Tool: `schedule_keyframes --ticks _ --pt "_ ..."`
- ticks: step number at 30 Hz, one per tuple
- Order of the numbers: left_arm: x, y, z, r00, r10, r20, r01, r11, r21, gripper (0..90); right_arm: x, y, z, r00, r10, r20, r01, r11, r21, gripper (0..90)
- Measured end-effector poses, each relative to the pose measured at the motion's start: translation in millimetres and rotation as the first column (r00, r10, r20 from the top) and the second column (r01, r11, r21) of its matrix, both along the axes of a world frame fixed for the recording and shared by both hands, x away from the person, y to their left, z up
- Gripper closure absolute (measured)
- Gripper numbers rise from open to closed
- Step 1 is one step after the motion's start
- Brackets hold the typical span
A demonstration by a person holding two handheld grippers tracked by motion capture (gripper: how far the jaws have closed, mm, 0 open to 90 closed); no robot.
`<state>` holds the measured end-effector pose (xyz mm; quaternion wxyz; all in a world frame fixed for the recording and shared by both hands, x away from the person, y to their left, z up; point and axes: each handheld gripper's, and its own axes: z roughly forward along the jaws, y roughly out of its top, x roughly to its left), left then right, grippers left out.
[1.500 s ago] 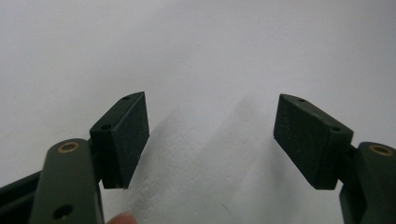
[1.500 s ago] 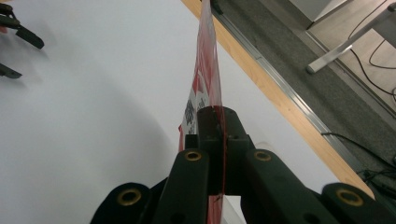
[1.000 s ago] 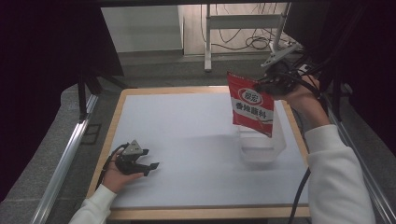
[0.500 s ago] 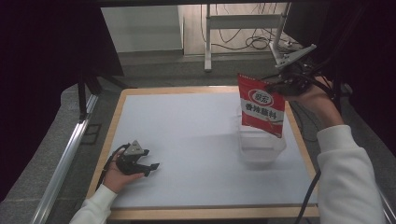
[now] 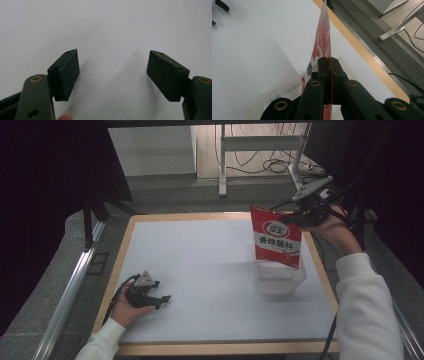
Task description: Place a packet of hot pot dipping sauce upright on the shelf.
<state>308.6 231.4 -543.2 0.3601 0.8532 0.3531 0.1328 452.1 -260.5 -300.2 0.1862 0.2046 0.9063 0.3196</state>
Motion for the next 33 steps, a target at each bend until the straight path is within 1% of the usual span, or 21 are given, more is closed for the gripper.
schedule_keyframes --ticks 2,3,8,9,10,11,16,17,18,19,20,21,22,23,25,28,29,30,31,32,33 --pt "-0.4 0.2 0.0 1.0 0.0 0.001 0.0 1.0 -0.001 26.1 0.8 -3.1 -5.2 1.0 -0.006 -0.007 0.006 1.0 0.009 89.0" --pt "-0.7 0.4 0.2 1.0 0.001 0.001 -0.001 1.0 0.0 26.2 0.1 -6.3 -9.9 0.9998 -0.011 -0.014 0.011 1.0 0.025 89.0" --pt "-1.3 0.4 0.9 1.0 -0.002 0.002 0.002 1.0 -0.001 26.2 -2.5 -12.2 -18.8 0.9995 -0.024 -0.018 0.025 0.999 0.036 88.8" --pt "-1.4 0.1 0.9 1.0 -0.003 0.002 0.003 1.0 -0.001 26.2 -4.1 -15.8 -21.4 0.9994 -0.028 -0.018 0.029 0.998 0.059 88.8" --pt "-1.3 0.0 0.9 1.0 -0.004 0.003 0.004 1.0 -0.001 26.2 -4.1 -15.8 -21.4 0.9994 -0.028 -0.018 0.029 0.998 0.059 88.8" --pt "-1.3 -0.1 1.1 1.0 -0.006 0.004 0.006 1.0 0.001 26.2 -5.6 -18.8 -23.4 0.9986 -0.046 -0.025 0.048 0.996 0.078 88.8" --pt "-1.7 0.2 2.0 1.0 -0.006 0.007 0.006 1.0 -0.003 26.2 -8.1 -20.7 -25.2 0.9973 -0.072 -0.014 0.073 0.994 0.077 86.1" --pt "-1.8 0.4 2.2 1.0 -0.006 0.007 0.006 1.0 -0.003 26.2 -8.8 -19.5 -25.6 0.997 -0.076 -0.01 0.077 0.995 0.066 81.0" --pt "-1.7 0.6 2.2 0.9999 -0.006 0.009 0.006 1.0 -0.004 26.2 -10.8 -15.6 -26.4 0.9965 -0.083 0.009 0.082 0.996 0.047 70.0" --pt "-1.5 0.8 2.3 0.9999 -0.007 0.01 0.007 1.0 -0.003 26.2 -11.9 -14.0 -25.9 0.996 -0.086 0.023 0.085 0.995 0.045 66.8" --pt "-1.5 1.0 2.3 0.9999 -0.008 0.011 0.008 1.0 -0.002 26.2 -11.9 -14.0 -25.9 0.996 -0.086 0.023 0.085 0.995 0.045 66.8" --pt "-1.4 1.1 2.3 0.9999 -0.008 0.01 0.008 1.0 -0.003 26.2 -14.3 -10.3 -23.6 0.9942 -0.098 0.045 0.095 0.993 0.065 59.4" --pt "-1.4 1.1 2.3 0.9999 -0.008 0.01 0.008 1.0 -0.003 26.2 -14.3 -10.3 -23.6 0.9942 -0.098 0.045 0.095 0.993 0.065 59.4" --pt "-1.3 1.3 2.3 0.9999 -0.009 0.01 0.009 1.0 -0.003 26.2 -18.3 -4.8 -21.2 0.9914 -0.107 0.075 0.103 0.993 0.062 53.9" --pt "-1.3 1.1 2.1 0.9999 -0.006 0.01 0.006 1.0 -0.006 26.2 -22.1 1.1 -19.8 0.9895 -0.111 0.093 0.106 0.993 0.06 49.3" --pt "-1.6 1.1 2.5 0.9999 -0.008 0.012 0.008 0.9999 -0.007 26.2 -26.7 8.5 -17.5 0.9859 -0.123 0.113 0.116 0.991 0.066 46.3" --pt "-1.6 1.3 2.8 0.9998 -0.009 0.016 0.009 0.9999 -0.008 26.2 -31.5 14.3 -14.1 0.9809 -0.136 0.14 0.124 0.988 0.091 45.4" --pt "-1.6 1.3 2.8 0.9998 -0.009 0.016 0.009 0.9999 -0.008 26.2 -31.5 14.3 -14.1 0.9809 -0.136 0.14 0.124 0.988 0.091 45.4" --pt "-1.2 1.4 3.1 0.9998 -0.011 0.016 0.012 0.9999 -0.007 26.2 -37.1 18.9 -9.7 0.9764 -0.141 0.164 0.117 0.982 0.146 46.5" --pt "-1.2 1.4 3.1 0.9998 -0.011 0.016 0.012 0.9999 -0.007 26.2 -37.1 18.9 -9.7 0.9764 -0.141 0.164 0.117 0.982 0.146 46.5" --pt "-1.0 1.0 3.1 0.9998 -0.01 0.014 0.01 0.9999 -0.011 26.2 -39.2 21.2 -7.7 0.9759 -0.146 0.162 0.117 0.978 0.173 46.5"
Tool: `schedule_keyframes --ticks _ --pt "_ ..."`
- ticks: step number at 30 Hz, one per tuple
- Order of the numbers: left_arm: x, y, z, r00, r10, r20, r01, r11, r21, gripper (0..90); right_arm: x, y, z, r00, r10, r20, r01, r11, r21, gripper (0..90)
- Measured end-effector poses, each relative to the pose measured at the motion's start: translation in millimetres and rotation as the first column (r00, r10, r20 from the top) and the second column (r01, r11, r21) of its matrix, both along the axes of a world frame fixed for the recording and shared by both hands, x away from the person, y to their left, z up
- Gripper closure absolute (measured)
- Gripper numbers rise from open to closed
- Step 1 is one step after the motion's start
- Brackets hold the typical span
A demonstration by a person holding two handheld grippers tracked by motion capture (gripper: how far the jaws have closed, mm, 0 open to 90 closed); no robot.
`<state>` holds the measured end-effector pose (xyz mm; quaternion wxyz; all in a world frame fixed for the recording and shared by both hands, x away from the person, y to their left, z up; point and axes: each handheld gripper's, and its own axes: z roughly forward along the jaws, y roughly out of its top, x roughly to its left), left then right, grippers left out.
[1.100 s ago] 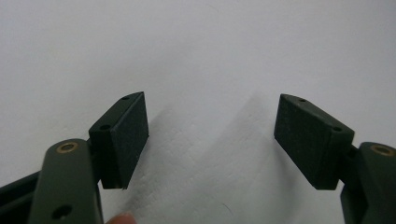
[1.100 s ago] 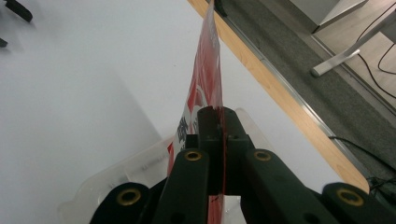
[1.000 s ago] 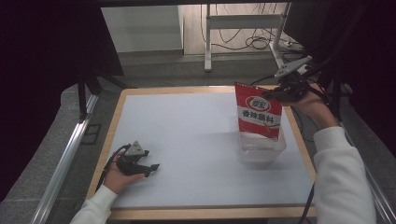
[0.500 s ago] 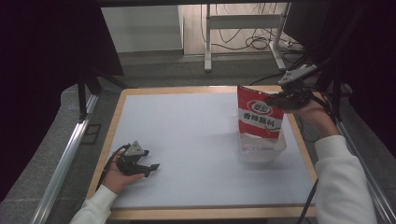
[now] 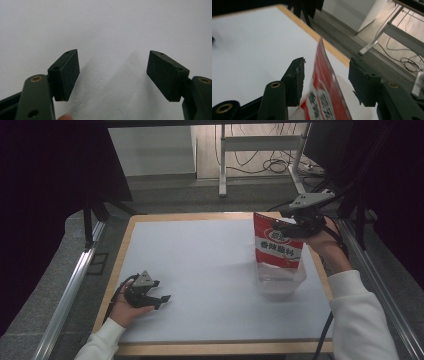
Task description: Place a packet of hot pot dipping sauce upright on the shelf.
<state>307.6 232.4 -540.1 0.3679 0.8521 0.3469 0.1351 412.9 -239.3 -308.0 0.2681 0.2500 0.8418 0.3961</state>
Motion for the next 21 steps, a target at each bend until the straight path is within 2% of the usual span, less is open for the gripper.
schedule_keyframes --ticks 1,2,7,10,13,16,17,19,20,21 --pt "0.4 -0.2 0.0 1.0 -0.002 -0.001 0.002 1.0 0.003 26.2 -1.9 2.7 1.4 1.0 -0.006 0.003 0.006 1.0 0.017 46.5" --pt "0.5 -0.3 0.0 1.0 -0.005 0.002 0.005 1.0 0.0 26.3 -4.7 9.2 2.0 0.9999 0.011 -0.006 -0.01 1.0 0.03 45.2" --pt "0.5 1.2 1.5 1.0 -0.002 0.006 0.002 0.9999 -0.017 26.4 -8.7 23.8 -1.7 0.9996 0.019 -0.02 -0.018 0.998 0.053 43.1" --pt "0.5 2.5 2.8 1.0 -0.004 0.008 0.004 0.9999 -0.014 26.4 -12.8 39.0 -5.6 0.9983 0.055 -0.021 -0.053 0.995 0.09 41.7" --pt "-0.8 2.1 3.6 0.9999 -0.005 0.011 0.005 0.9999 -0.012 26.4 -15.8 48.0 -9.4 0.9973 0.072 -0.013 -0.07 0.992 0.101 41.3" --pt "-1.9 0.2 4.0 0.9999 0.001 0.012 -0.001 0.9997 -0.023 26.4 -25.6 63.3 -21.3 0.9921 0.124 -0.02 -0.119 0.982 0.147 41.2" --pt "-1.9 0.2 4.0 0.9999 0.001 0.012 -0.001 0.9997 -0.023 26.5 -25.6 63.3 -21.3 0.9921 0.124 -0.02 -0.119 0.982 0.147 41.2" --pt "-1.7 -0.7 4.2 0.9999 -0.002 0.011 0.002 0.9998 -0.022 26.5 -33.6 72.7 -31.9 0.9881 0.149 -0.039 -0.141 0.978 0.156 40.6" --pt "-1.6 -1.5 4.0 0.9999 -0.003 0.011 0.004 0.9998 -0.019 26.4 -40.8 80.8 -43.4 0.9846 0.167 -0.051 -0.157 0.974 0.161 40.3" --pt "-1.6 -1.5 4.0 0.9999 -0.003 0.011 0.004 0.9998 -0.019 26.5 -40.8 80.8 -43.4 0.9846 0.167 -0.051 -0.157 0.974 0.161 40.3"
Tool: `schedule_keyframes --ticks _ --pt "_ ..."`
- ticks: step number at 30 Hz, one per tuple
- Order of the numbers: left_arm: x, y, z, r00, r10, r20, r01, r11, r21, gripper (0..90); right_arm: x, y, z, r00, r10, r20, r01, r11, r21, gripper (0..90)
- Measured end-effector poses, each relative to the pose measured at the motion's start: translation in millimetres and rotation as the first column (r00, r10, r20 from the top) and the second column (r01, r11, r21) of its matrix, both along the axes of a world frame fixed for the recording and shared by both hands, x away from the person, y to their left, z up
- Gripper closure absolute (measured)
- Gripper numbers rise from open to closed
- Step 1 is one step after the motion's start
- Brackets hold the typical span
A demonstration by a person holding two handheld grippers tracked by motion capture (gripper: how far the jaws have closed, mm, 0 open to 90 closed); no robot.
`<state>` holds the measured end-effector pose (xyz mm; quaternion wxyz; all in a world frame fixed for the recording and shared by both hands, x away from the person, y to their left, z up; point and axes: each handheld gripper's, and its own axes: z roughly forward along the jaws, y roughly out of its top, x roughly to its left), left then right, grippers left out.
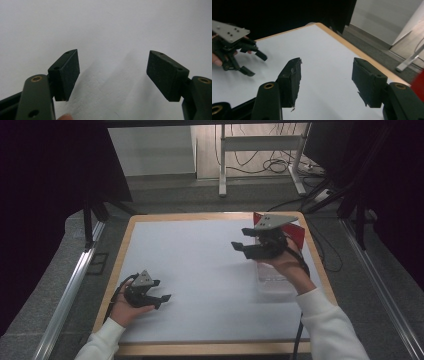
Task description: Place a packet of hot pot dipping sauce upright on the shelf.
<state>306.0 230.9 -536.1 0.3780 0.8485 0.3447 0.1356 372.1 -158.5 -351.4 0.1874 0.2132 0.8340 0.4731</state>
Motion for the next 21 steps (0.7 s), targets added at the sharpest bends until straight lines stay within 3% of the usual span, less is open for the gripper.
schedule_keyframes --ticks 1,2,3,5,7,8,9,11,12,13,14,15,19,21 --pt "-0.1 -0.5 -0.3 1.0 -0.002 0.0 0.002 1.0 0.002 26.5 -7.4 6.8 -13.0 1.0 0.004 -0.007 -0.004 1.0 0.015 40.3" --pt "-0.4 -1.0 -0.3 1.0 -0.004 0.003 0.004 0.9999 0.01 26.5 -7.4 6.8 -13.0 1.0 0.004 -0.007 -0.004 1.0 0.015 40.3" --pt "-1.6 -1.3 0.6 0.9999 -0.006 0.008 0.006 0.9999 0.015 26.4 -13.7 13.1 -27.4 0.9996 0.016 -0.024 -0.015 1.0 0.019 39.9" --pt "-2.6 -1.4 1.2 0.9999 -0.004 0.011 0.004 0.9999 0.012 26.4 -16.5 16.0 -34.9 0.9993 0.02 -0.031 -0.02 1.0 0.016 39.4" --pt "-4.1 -2.1 2.5 0.9999 -0.002 0.016 0.002 1.0 0.002 26.4 -23.7 23.5 -57.2 0.9966 0.038 -0.073 -0.037 0.999 0.009 37.4" --pt "-4.1 -2.1 2.5 0.9999 -0.002 0.016 0.002 1.0 0.002 26.4 -23.7 23.5 -57.2 0.9966 0.038 -0.073 -0.037 0.999 0.009 37.4" --pt "-3.7 -2.5 1.8 0.9999 -0.001 0.017 0.001 1.0 0.0 26.5 -27.9 27.0 -71.6 0.9939 0.05 -0.098 -0.051 0.999 0.0 36.6" --pt "-2.4 -2.8 0.6 0.9999 0.002 0.015 -0.002 1.0 0.008 26.5 -31.0 28.9 -85.9 0.9917 0.052 -0.118 -0.052 0.999 0.005 37.3" --pt "-2.4 -2.8 0.6 0.9999 0.002 0.015 -0.002 1.0 0.008 26.4 -31.0 28.9 -85.9 0.9917 0.052 -0.118 -0.052 0.999 0.005 37.3" --pt "-1.9 -3.0 -0.2 0.9998 0.005 0.017 -0.005 0.9999 0.013 26.4 -33.3 30.9 -99.7 0.9887 0.052 -0.14 -0.054 0.998 -0.011 36.9" --pt "-1.4 -3.2 -0.7 0.9999 0.006 0.014 -0.007 0.9999 0.014 26.4 -33.3 30.9 -99.7 0.9887 0.052 -0.14 -0.054 0.998 -0.011 36.9" --pt "-1.5 -3.8 -1.3 0.9999 0.011 0.011 -0.011 0.9999 0.012 26.4 -36.2 31.5 -111.8 0.9862 0.049 -0.158 -0.053 0.998 -0.024 36.9" --pt "-1.9 -5.1 -1.3 0.9998 0.015 0.015 -0.015 0.9998 0.013 26.4 -41.4 31.6 -129.8 0.98 0.054 -0.191 -0.064 0.997 -0.051 35.9" --pt "-2.2 -5.8 -1.4 0.9998 0.014 0.013 -0.014 0.9998 0.016 26.4 -43.7 31.8 -135.1 0.9815 0.044 -0.186 -0.056 0.997 -0.059 35.8"
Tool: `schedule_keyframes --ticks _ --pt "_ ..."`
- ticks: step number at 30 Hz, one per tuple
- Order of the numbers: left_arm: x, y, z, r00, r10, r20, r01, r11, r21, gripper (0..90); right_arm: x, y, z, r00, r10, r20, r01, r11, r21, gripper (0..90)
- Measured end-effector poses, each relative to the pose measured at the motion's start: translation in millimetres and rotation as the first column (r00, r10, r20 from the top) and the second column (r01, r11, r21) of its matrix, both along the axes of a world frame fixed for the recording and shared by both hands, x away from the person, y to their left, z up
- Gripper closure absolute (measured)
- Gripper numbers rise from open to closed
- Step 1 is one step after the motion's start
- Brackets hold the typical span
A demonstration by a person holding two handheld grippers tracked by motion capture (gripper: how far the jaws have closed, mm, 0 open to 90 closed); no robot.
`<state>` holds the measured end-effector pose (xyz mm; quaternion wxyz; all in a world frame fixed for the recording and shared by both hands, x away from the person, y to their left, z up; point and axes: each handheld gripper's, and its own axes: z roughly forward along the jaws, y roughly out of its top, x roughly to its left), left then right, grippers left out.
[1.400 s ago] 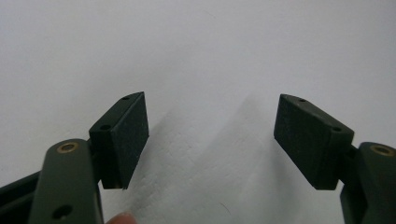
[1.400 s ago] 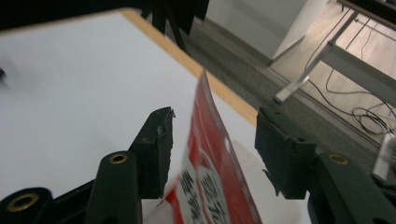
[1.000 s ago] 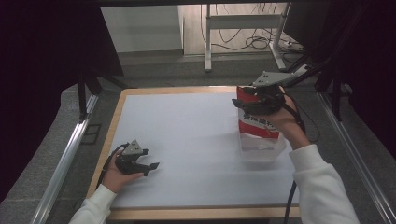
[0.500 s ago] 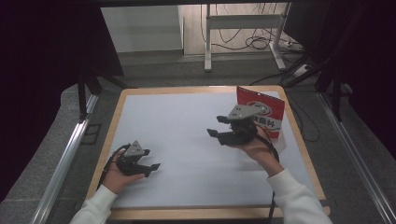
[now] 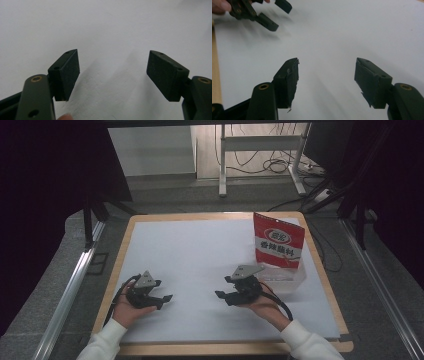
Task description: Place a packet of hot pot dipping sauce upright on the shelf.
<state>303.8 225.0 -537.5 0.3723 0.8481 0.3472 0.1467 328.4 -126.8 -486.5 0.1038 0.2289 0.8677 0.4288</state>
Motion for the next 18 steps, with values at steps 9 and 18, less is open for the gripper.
schedule_keyframes --ticks 9,18 --pt "1.1 0.3 0.8 0.9999 0.008 0.007 -0.008 0.9999 -0.006 26.5 -2.7 -1.9 -0.6 0.9999 -0.015 0.008 0.015 1.0 0.001 34.2" --pt "2.2 -1.8 1.7 0.9995 0.025 0.019 -0.025 0.9997 -0.007 26.2 -6.9 -2.0 -5.1 0.9984 -0.056 -0.005 0.056 0.998 0.015 27.5"
